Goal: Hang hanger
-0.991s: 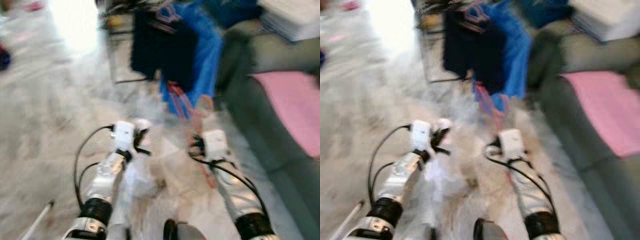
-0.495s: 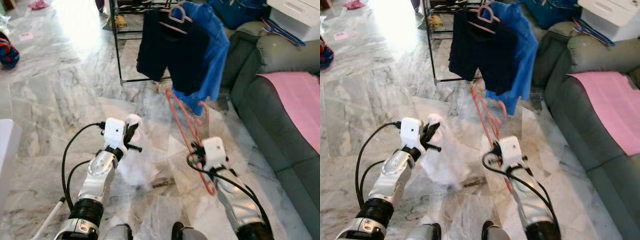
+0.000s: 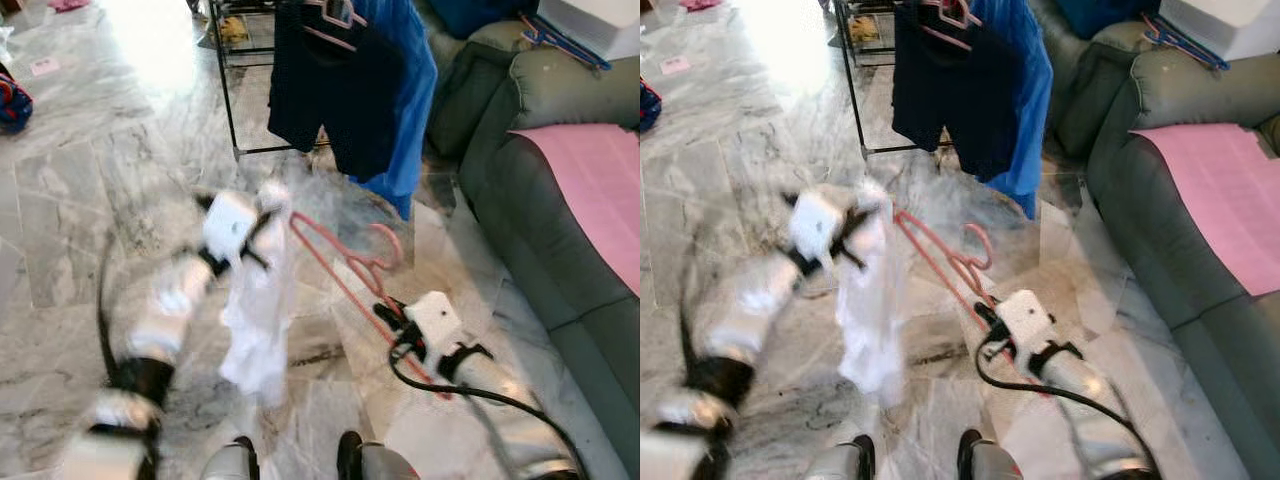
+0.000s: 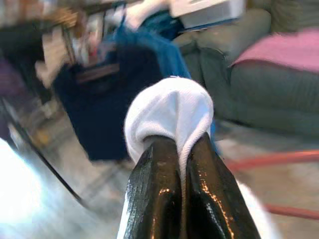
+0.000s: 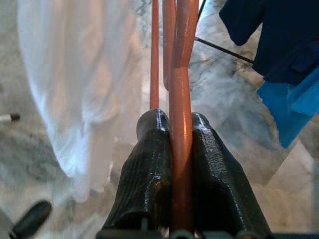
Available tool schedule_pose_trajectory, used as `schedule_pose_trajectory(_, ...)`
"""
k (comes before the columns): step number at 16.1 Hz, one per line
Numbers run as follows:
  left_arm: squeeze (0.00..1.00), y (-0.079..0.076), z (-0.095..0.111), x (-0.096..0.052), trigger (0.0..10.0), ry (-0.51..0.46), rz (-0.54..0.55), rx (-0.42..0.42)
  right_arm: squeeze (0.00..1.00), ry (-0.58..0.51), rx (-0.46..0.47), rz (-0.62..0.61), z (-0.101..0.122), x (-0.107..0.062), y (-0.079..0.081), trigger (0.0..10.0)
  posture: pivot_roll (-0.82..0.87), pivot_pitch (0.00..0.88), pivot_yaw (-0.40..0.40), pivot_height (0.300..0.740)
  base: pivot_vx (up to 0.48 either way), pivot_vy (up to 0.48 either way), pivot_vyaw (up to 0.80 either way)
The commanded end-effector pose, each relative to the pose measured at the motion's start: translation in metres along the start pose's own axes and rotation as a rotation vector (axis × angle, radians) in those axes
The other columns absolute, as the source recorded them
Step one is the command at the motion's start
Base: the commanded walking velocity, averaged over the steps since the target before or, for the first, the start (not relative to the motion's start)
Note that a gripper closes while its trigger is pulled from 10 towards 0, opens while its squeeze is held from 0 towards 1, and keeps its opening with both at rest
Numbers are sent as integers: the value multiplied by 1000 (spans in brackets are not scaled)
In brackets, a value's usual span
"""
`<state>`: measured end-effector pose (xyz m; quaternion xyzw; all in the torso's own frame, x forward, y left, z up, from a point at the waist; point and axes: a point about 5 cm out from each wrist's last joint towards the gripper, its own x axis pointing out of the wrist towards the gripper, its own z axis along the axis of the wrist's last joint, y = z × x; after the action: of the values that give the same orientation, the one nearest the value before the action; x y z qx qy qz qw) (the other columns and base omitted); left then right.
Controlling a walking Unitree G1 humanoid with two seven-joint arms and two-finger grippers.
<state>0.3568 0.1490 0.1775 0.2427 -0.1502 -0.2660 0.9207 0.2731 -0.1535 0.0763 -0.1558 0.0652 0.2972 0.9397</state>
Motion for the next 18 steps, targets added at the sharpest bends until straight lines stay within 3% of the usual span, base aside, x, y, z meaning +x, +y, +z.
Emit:
schedule_pose_trajectory(1,0,8,6,3,10000,-11,-27,140,0,6,-36,29,2,-5,-3,10000,-3,260,-49,740,0,0,0)
schedule_pose_trajectory(2,0,32,13,7,10000,13,-16,276,0,23,-69,51,4,-12,-11,10000,-8,259,-48,740,0,0,0)
schedule_pose_trajectory(3,0,40,17,8,10000,25,-40,395,0,28,-74,59,5,-14,-14,10000,-9,259,-48,740,0,0,0)
schedule_pose_trajectory(4,0,49,22,11,10000,45,-88,585,0,29,-76,72,7,-16,-17,10000,-12,262,-49,740,0,0,0)
schedule_pose_trajectory(5,0,50,23,12,10000,50,-113,638,0,29,-72,88,8,-16,-16,10000,-12,262,-49,740,0,0,0)
schedule_pose_trajectory(9,0,61,31,16,10000,21,-74,725,0,44,-33,193,7,-17,1,10000,-13,268,-35,740,0,0,0)
schedule_pose_trajectory(12,0,57,33,15,10000,-46,-64,742,0,57,-18,241,5,-18,9,10000,-12,270,-32,740,0,0,0)
schedule_pose_trajectory(14,0,60,27,12,10000,-17,-53,758,0,30,20,291,12,-22,11,10000,-12,271,-34,740,0,0,0)
schedule_pose_trajectory(16,0,60,20,9,10000,9,-59,779,0,-9,62,346,20,-30,9,10000,-13,271,-34,740,0,0,0)
schedule_pose_trajectory(18,0,59,9,3,10000,55,-70,777,0,8,53,334,22,-39,-8,10000,-16,272,-34,740,0,0,0)
